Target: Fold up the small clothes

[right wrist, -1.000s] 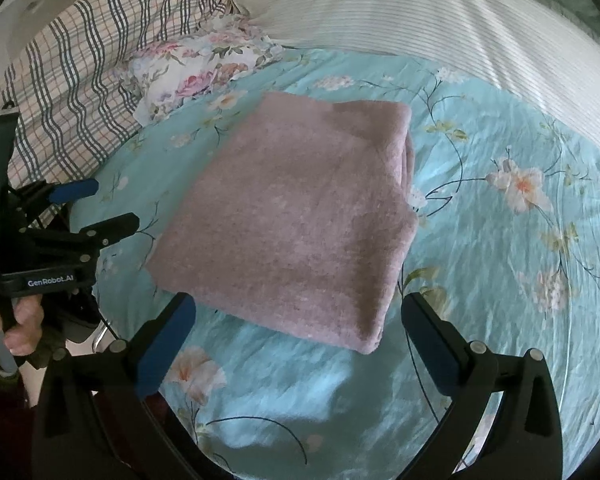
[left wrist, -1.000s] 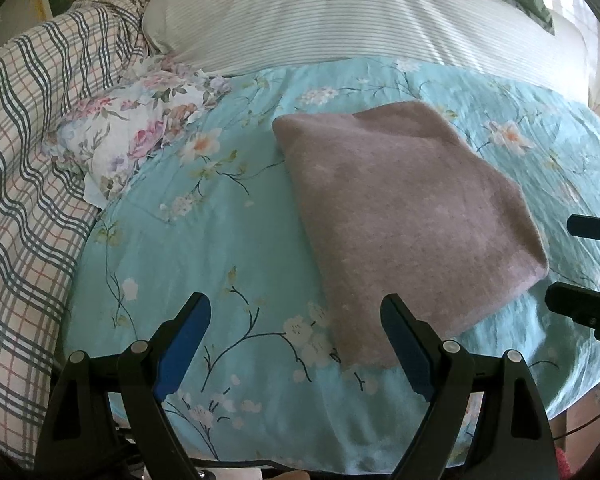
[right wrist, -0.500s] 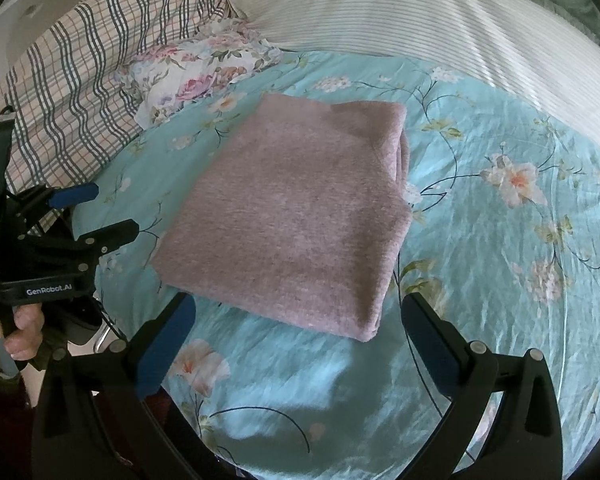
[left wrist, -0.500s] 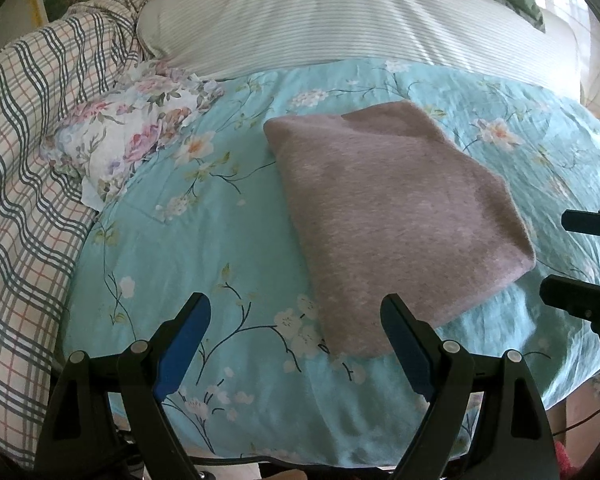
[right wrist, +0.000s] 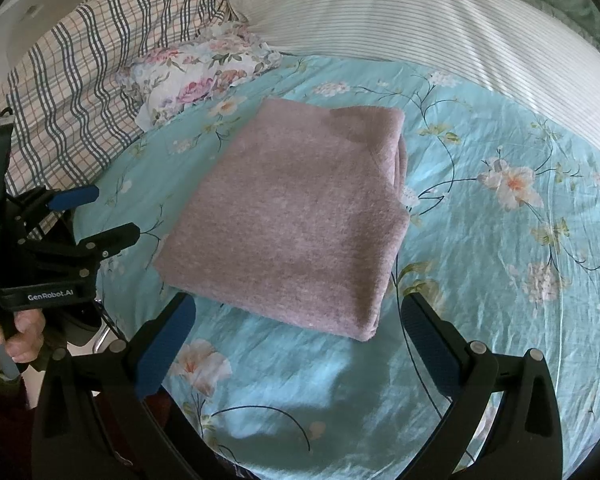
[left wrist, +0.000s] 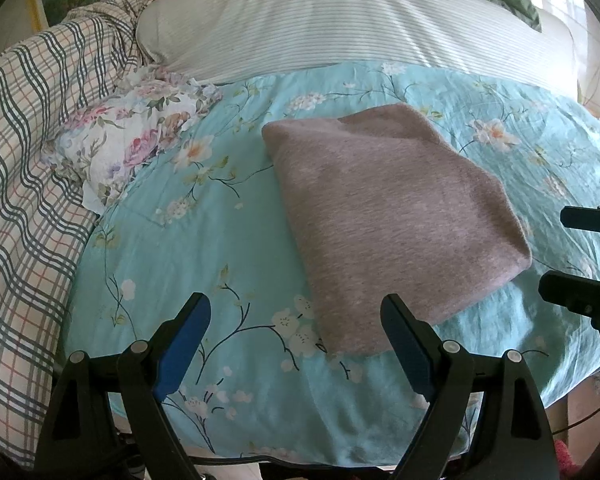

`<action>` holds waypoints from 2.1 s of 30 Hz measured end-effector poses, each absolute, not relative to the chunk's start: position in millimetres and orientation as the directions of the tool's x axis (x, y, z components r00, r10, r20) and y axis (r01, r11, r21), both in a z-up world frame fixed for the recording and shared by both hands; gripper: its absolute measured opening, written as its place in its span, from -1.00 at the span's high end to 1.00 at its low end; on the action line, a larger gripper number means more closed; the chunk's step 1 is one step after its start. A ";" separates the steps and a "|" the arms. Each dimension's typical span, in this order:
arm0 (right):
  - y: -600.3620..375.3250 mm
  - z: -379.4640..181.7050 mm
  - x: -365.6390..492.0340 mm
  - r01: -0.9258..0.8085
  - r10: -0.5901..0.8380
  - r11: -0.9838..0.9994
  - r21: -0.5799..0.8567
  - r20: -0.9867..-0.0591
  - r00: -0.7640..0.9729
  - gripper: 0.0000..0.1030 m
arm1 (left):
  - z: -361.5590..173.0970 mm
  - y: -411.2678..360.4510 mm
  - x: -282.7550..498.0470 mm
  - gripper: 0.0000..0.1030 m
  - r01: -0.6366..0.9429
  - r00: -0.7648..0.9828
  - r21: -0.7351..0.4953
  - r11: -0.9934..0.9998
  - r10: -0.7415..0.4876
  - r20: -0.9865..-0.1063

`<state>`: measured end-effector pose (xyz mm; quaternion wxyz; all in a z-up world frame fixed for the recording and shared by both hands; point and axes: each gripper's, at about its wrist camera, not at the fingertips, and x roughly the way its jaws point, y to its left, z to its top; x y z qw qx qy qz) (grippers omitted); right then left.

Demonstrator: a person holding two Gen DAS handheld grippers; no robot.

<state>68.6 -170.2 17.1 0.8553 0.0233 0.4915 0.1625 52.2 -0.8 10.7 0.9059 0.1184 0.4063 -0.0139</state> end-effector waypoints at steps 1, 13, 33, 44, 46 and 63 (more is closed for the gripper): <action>-170.1 17.2 68.5 -0.254 0.301 0.946 0.200 -0.833 0.464 -0.99 | 11.0 0.0 52.2 -0.70 0.121 0.670 0.202 0.972 0.070 -0.739; -166.1 18.0 67.7 -0.267 0.302 0.944 0.194 -0.834 0.462 -0.99 | 15.2 -1.2 48.8 -0.70 0.120 0.677 0.199 0.973 0.066 -0.733; -161.2 20.0 65.9 -0.267 0.302 0.944 0.194 -0.834 0.463 -0.99 | 18.1 -6.1 45.7 -0.70 0.109 0.682 0.200 0.974 0.073 -0.728; -165.2 17.3 67.8 -0.270 0.302 0.943 0.193 -0.834 0.462 -0.99 | 18.1 -7.7 45.6 -0.70 0.111 0.681 0.198 0.974 0.071 -0.728; -164.8 17.4 67.4 -0.270 0.302 0.944 0.192 -0.834 0.462 -0.99 | 18.1 -8.1 45.1 -0.70 0.109 0.681 0.198 0.974 0.072 -0.729; -163.7 17.0 66.7 -0.267 0.301 0.944 0.193 -0.834 0.462 -0.99 | 16.7 -9.8 46.5 -0.70 0.112 0.678 0.194 0.975 0.068 -0.732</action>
